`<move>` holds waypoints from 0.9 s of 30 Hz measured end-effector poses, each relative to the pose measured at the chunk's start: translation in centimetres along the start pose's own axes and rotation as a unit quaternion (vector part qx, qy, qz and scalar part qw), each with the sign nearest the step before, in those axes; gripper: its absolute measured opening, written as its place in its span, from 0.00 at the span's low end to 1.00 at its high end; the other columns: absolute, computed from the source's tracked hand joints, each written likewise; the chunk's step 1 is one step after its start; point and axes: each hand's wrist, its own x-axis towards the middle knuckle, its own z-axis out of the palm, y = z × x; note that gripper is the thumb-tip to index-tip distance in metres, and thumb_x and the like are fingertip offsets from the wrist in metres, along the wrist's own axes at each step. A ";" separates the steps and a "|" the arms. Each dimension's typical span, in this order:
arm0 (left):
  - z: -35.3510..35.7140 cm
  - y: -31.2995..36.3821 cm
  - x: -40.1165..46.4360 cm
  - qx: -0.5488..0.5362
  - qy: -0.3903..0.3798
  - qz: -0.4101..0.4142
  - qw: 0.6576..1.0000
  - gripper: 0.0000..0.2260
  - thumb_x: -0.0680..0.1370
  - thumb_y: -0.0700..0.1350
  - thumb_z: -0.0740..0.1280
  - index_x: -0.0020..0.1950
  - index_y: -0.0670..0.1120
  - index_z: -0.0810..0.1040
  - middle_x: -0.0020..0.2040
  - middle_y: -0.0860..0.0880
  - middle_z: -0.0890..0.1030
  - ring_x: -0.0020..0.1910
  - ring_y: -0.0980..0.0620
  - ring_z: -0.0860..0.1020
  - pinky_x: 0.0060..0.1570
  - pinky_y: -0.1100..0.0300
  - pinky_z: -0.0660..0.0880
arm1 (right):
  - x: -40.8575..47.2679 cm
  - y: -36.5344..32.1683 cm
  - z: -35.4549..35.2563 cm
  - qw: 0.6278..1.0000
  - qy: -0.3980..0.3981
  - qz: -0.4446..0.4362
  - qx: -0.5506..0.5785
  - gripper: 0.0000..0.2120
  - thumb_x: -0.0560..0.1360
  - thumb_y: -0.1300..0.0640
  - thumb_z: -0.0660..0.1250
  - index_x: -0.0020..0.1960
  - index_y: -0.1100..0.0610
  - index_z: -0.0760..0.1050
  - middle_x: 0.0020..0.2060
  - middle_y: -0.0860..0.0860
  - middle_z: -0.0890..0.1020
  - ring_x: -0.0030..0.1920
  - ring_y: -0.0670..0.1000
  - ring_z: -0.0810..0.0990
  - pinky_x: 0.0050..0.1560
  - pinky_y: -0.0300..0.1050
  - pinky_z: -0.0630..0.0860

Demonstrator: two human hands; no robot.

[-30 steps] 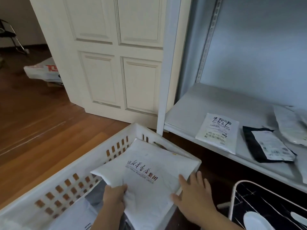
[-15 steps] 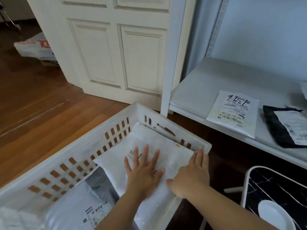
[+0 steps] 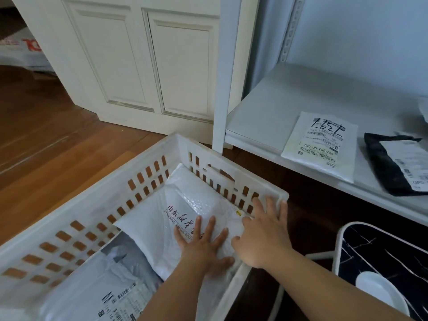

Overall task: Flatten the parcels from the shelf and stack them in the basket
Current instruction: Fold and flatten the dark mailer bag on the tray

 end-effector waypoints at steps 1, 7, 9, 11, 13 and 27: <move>-0.1 -0.1 0.1 -0.009 -0.004 0.005 1.000 0.35 0.71 0.76 0.45 0.72 0.69 0.34 0.73 0.56 0.26 0.71 0.45 0.25 0.52 0.24 0.24 | 0.0 0.1 0.1 1.000 -0.005 -0.003 0.006 0.30 0.78 0.38 0.52 0.75 0.51 0.63 0.78 0.56 0.44 0.75 0.64 0.33 0.70 0.68 0.30; -2.9 -1.1 -1.4 -0.127 -0.004 0.023 0.992 0.32 0.77 0.68 0.52 0.78 0.61 0.47 0.79 0.53 0.44 0.78 0.47 0.43 0.72 0.33 0.44 | 0.2 1.9 -0.2 0.993 -0.038 -0.073 0.084 0.29 0.79 0.40 0.50 0.78 0.45 0.51 0.78 0.53 0.38 0.73 0.60 0.27 0.69 0.63 0.26; -4.4 -1.2 -2.6 -0.219 0.000 0.006 0.976 0.31 0.78 0.65 0.56 0.78 0.58 0.52 0.79 0.49 0.55 0.77 0.46 0.56 0.74 0.42 0.56 | -0.7 3.1 -0.1 0.984 -0.033 -0.101 0.140 0.29 0.81 0.42 0.50 0.79 0.46 0.48 0.78 0.51 0.38 0.74 0.55 0.26 0.71 0.58 0.28; -5.8 -1.0 -3.8 -0.278 0.021 -0.011 0.960 0.30 0.79 0.62 0.58 0.78 0.55 0.55 0.76 0.47 0.63 0.74 0.46 0.63 0.72 0.48 0.61 | -2.4 4.2 -0.2 0.969 -0.026 -0.110 0.220 0.29 0.81 0.44 0.52 0.79 0.48 0.48 0.78 0.47 0.40 0.74 0.49 0.28 0.73 0.51 0.32; -7.6 -0.3 -5.1 -0.275 0.065 -0.010 0.959 0.28 0.80 0.59 0.58 0.78 0.52 0.57 0.75 0.47 0.66 0.72 0.46 0.66 0.70 0.50 0.64 | -4.2 5.6 -0.4 0.958 -0.014 -0.110 0.263 0.29 0.81 0.44 0.54 0.79 0.48 0.49 0.78 0.45 0.42 0.75 0.46 0.32 0.74 0.49 0.36; -20.1 18.1 -15.6 -0.213 0.228 0.199 0.929 0.17 0.79 0.52 0.64 0.66 0.51 0.76 0.58 0.54 0.81 0.57 0.55 0.77 0.55 0.66 0.69 | -18.4 22.9 -1.8 0.976 0.102 0.067 0.181 0.22 0.80 0.43 0.57 0.67 0.54 0.74 0.64 0.51 0.72 0.64 0.53 0.70 0.64 0.49 0.69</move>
